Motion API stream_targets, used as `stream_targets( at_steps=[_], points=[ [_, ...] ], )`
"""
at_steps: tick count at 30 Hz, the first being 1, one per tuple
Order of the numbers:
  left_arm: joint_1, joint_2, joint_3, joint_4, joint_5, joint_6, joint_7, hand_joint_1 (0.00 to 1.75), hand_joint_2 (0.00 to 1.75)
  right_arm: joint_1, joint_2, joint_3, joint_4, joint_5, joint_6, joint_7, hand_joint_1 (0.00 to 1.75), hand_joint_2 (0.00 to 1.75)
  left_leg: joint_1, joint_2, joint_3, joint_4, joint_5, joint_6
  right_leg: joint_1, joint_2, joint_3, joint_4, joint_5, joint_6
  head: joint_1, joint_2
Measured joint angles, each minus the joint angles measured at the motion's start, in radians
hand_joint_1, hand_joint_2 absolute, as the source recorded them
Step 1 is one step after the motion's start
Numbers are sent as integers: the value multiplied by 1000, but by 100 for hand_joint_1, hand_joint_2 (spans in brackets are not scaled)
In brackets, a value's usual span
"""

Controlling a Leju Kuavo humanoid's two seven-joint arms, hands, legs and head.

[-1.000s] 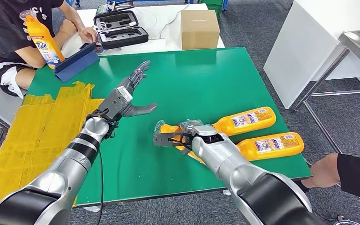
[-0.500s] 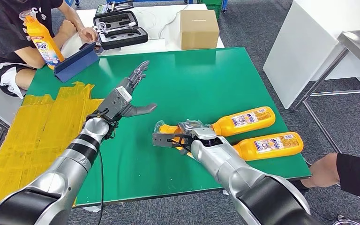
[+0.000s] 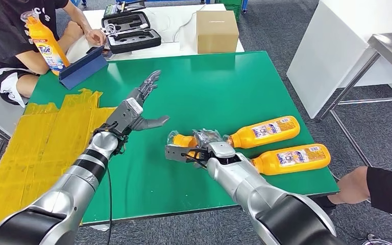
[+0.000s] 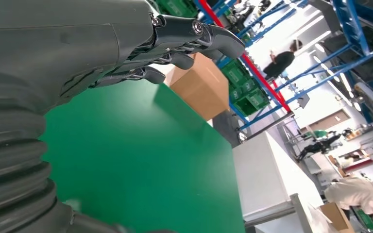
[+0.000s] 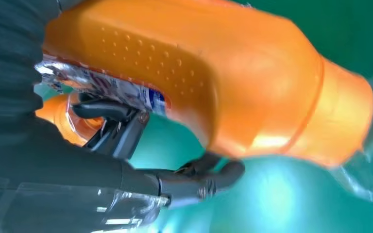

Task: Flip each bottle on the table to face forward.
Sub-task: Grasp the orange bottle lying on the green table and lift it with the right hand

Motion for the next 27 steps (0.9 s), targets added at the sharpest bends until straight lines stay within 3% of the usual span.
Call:
stream_targets(
  at_steps=[4, 15, 27],
  points=[
    [25, 8, 2, -18, -1, 2, 7, 0, 175, 16, 7, -11, 0, 3, -123, -25, 0, 175, 0, 0, -4, 0, 1, 0, 0, 0, -3, 0, 0, 0, 0, 0],
    [63, 18, 25, -48, -15, 10, 24, 0, 175, 37, 33, -72, -24, 8, -331, -118, 0, 175, 0, -2, -15, 0, 1, 0, 0, -1, -13, 1, 0, 1, 0, 0],
    [87, 20, 54, -56, -30, 21, 28, 0, 175, 71, 60, -111, -67, 29, -486, -215, 0, 175, 0, -2, -19, 0, 1, 0, 0, -2, -17, 1, 0, 1, 0, 0]
  ],
)
